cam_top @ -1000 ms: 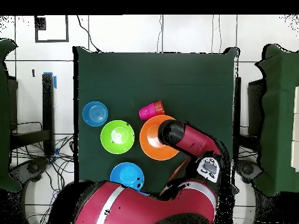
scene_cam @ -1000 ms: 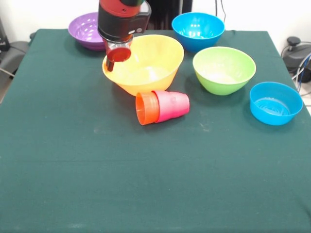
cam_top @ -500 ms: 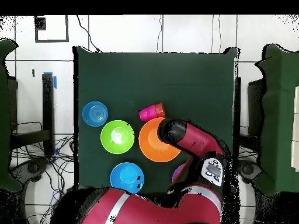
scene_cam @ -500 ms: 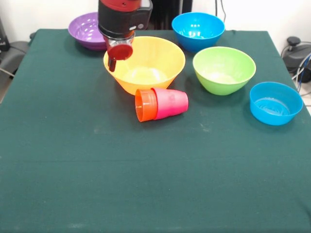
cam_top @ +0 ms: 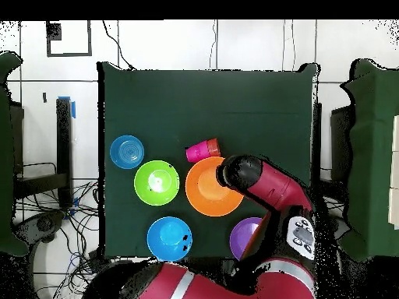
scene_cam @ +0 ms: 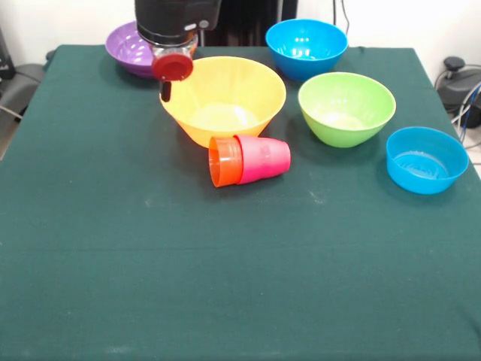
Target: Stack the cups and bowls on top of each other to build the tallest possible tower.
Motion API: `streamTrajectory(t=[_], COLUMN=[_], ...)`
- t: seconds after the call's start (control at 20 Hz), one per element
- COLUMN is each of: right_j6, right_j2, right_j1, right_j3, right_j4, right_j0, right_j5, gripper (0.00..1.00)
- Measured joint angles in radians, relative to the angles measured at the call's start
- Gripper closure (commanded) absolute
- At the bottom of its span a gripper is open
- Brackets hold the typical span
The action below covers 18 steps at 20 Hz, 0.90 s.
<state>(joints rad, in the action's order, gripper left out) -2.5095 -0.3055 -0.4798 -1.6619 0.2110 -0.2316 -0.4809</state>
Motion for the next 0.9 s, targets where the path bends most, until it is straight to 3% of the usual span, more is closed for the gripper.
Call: streamTrajectory(t=[0.9], right_j6=[0.0], right_j2=[0.026], right_j1=[-0.018], right_j3=[-0.004], right_j4=[0.0], right_j0=[-0.028], right_j5=[0.0], gripper=[1.0])
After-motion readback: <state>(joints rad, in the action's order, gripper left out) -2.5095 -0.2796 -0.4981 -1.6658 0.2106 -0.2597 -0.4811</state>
